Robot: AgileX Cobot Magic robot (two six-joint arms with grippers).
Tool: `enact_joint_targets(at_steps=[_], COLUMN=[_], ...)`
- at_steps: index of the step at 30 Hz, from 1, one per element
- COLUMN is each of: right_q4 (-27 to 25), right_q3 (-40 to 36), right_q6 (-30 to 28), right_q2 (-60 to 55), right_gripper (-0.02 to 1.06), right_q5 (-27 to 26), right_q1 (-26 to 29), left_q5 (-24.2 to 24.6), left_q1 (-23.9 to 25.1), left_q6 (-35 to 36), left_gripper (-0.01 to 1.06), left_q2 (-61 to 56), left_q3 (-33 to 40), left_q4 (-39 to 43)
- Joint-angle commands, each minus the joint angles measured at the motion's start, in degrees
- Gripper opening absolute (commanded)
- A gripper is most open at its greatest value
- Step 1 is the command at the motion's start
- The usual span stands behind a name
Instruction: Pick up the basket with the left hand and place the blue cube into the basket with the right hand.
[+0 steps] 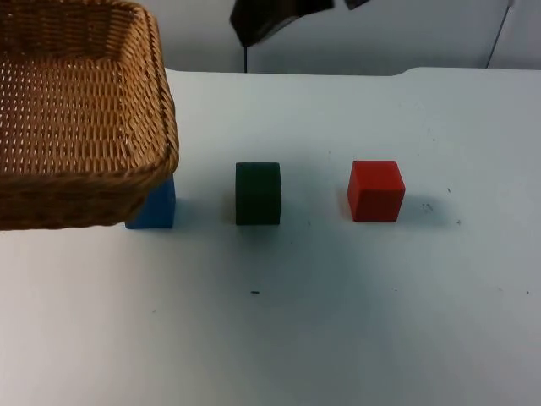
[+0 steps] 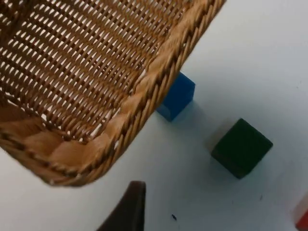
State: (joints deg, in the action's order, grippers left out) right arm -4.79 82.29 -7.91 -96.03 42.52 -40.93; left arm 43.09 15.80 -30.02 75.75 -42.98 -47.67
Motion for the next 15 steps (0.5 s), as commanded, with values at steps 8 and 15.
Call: enact_joint_targets(at_steps=[8, 15], right_q4=[0.4, -1.4], right_q3=[8.8, 9.4], right_q6=[-2.1, -5.8], right_q2=[-10.2, -13.4], right_gripper=[0.96, 0.96], right_q5=[2.1, -0.8], right_q1=[-0.8, -0.8], left_q5=[2.9, 3.8], left_q1=[5.8, 9.8], left_q6=[-1.7, -5.6], left_gripper=[0.0, 0.0], left_q2=[-0.8, -0.6], left_q3=[-0.1, -0.2], left_q4=[0.2, 0.4])
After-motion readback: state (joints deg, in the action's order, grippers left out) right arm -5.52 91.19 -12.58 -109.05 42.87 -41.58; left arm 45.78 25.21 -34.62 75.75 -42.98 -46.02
